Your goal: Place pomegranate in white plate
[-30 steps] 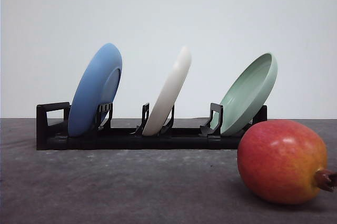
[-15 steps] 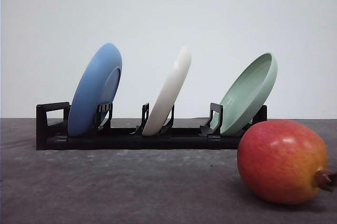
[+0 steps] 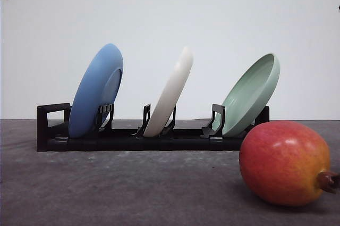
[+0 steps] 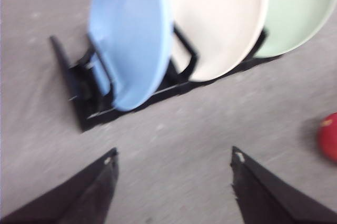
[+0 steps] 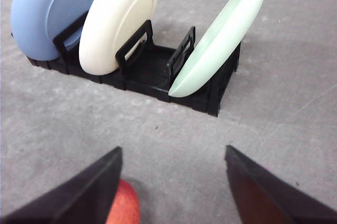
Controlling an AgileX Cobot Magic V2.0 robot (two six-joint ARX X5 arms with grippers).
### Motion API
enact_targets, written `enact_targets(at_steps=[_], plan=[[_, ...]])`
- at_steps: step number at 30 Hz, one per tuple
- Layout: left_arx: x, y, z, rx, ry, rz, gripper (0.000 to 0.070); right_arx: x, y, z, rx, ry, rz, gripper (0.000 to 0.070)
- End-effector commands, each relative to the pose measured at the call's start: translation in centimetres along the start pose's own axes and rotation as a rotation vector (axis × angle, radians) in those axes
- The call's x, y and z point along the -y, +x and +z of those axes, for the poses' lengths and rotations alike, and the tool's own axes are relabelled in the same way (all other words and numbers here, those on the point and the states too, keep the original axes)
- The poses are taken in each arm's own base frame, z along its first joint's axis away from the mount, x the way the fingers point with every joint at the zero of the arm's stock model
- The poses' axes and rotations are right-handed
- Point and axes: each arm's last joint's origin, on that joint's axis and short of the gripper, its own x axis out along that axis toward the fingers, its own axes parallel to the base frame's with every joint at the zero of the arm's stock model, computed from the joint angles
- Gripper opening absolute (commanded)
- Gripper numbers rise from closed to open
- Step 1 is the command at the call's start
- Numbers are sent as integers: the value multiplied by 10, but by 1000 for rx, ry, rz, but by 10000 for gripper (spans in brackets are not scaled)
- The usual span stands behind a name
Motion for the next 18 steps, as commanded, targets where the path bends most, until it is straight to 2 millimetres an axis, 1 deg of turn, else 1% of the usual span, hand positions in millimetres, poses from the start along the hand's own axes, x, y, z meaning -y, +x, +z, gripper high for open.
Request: enact_targets(at_steps=[1,5,9,13,18], plan=[[2,-3,8,43,19,-29,434,-1,-3,6,26,-14,6,422],[6,2,15,86,44,-81,434,-2,-3,6,26,3,8,422],[13,15,23,116,81,-141,433,-2,-3,6,29,8,8,422],[24,35,29,120,118,-191,432,-2,-3,7,43,3,9,422],[42,66,34,129,203,-198,431,-2,-3,8,53,1,10,422]])
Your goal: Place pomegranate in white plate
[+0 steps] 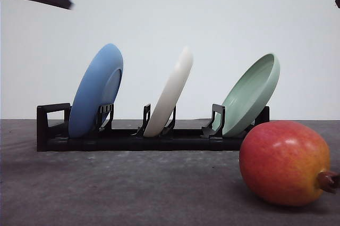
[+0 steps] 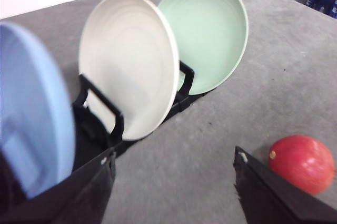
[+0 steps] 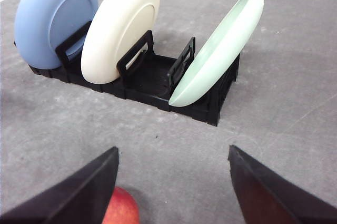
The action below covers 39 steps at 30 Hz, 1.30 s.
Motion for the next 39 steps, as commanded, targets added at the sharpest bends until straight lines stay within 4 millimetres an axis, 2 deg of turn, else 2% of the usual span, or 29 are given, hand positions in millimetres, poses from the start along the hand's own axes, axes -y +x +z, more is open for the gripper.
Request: enact_targets(at_steps=[1,12,16,24,30,36,38,39], plan=[[5,10,8,30,61,3,430,-1,-2,6,25,6,7,422],[29,93,4,126,122,79,413,-1,-2,6,24,6,7,422],[36,124,2,78,127,122,359,-1,-2,6,24,6,7,422],[40,175,8,-2,128,197,355,-1,-2,6,24,6,7,422],[37,198,9,-83,94,256,355,-1,-2,6,24,6,7,421],[36,201,9,-92,75,281,347,-1,-2,6,23,7,7,422],[36,201,9,-92,75,281,318,-1,-2,6,24,8,7,421],[36,201,9,-95,76,281,269,-1,-2,6,23,9,7,422]])
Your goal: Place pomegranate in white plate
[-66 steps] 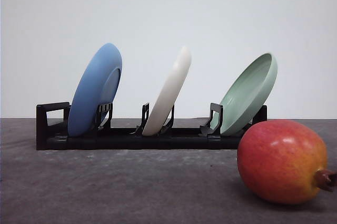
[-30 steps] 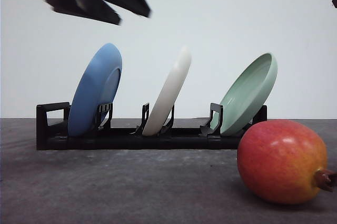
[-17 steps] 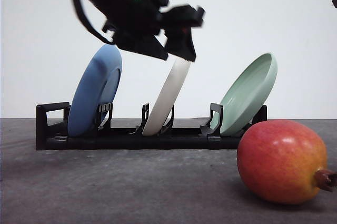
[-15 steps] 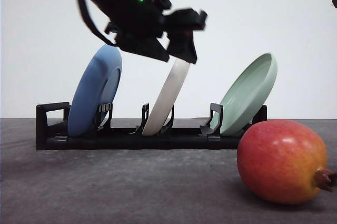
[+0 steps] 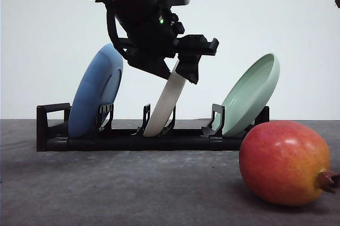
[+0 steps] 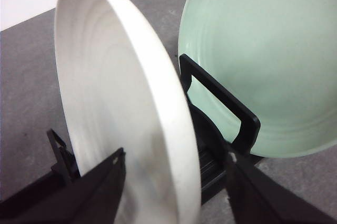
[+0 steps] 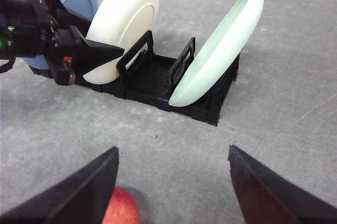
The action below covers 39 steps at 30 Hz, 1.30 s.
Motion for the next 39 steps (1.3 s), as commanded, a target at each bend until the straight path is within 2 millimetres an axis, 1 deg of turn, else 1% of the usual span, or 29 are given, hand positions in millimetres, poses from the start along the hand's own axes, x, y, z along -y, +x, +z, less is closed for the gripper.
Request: enact_targets(at_steps=[1,3,4,5,6,13,17,20,24,28,34,37,39], plan=[[3,3,4,10,-10,-2,213,-1,-2,6,23,5,7,422],[3,3,3,2,-8,-2,94,-2,-2,6,24,5,7,422],[3,3,3,-2,-9,-2,47,-2,-2,6,24,5,7,422],[3,3,2,-5,-12,-2,10,-2,-2,6,24,5,7,421],[3,3,2,-5,-24,-2,3,-2,-2,6,24,5,7,422],[2,-1,6,8,-98,-5,1,-2,-2,6,23,6,7,421],[-1,-11,15,40,-116,-9,1,-1,-2,6,23,6,7,421],[-5,-23,23,66,-131,-11,1,-1,-2,6,23,6,7,421],[-11,-42,34,88,-142,-34,1,-1,-2,6,23,17,7,422],[-16,-66,45,112,-185,-123,1,-2,-2,6,23,31,8,422],[-26,-110,59,133,-270,-242,3,-2,-2,6,23,31,10,422],[-31,-135,60,133,-265,-257,3,-2,-2,6,23,31,10,421],[-33,-150,56,137,-260,-266,3,-2,-2,6,23,31,10,421]])
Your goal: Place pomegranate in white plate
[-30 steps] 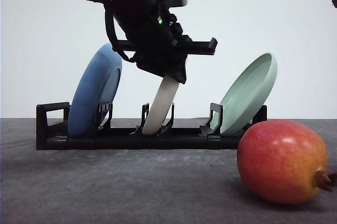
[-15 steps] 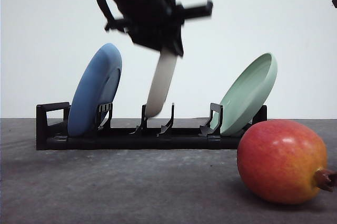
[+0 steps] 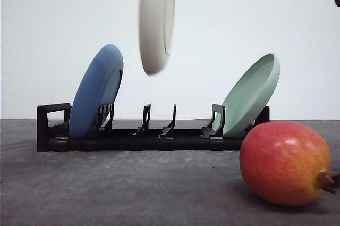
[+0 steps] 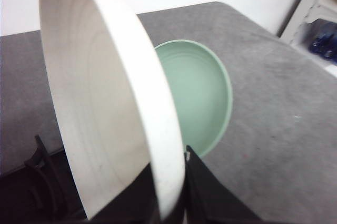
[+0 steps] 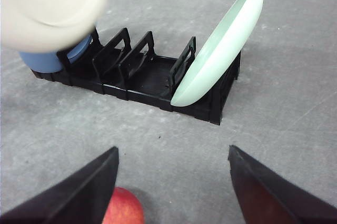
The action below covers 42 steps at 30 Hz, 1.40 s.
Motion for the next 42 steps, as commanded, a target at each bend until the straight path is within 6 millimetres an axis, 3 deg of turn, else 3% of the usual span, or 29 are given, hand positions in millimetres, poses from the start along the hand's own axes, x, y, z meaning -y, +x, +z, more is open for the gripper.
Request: enact_targets(at_steps=[1,11,16,20,26,31,42], plan=[[4,-11,-2,10,2,-25,3,-2,-2,5,23,3,9,421],[-8,-78,-49,113,5,-15,3,-2,-2,5,22,3,9,421],[-16,-94,-78,56,65,-18,3,-2,-2,5,22,3,6,422],[-15,-99,-97,-109,240,-34,3,-2,-2,5,22,3,6,421],[-2,-86,-116,-283,534,-121,3,-2,-2,5,22,3,6,422],[14,-58,-135,-415,717,-107,3,-2,-2,5,22,3,6,421],[44,-4,-176,-552,958,-73,29,-2,-2,5,22,3,6,421]])
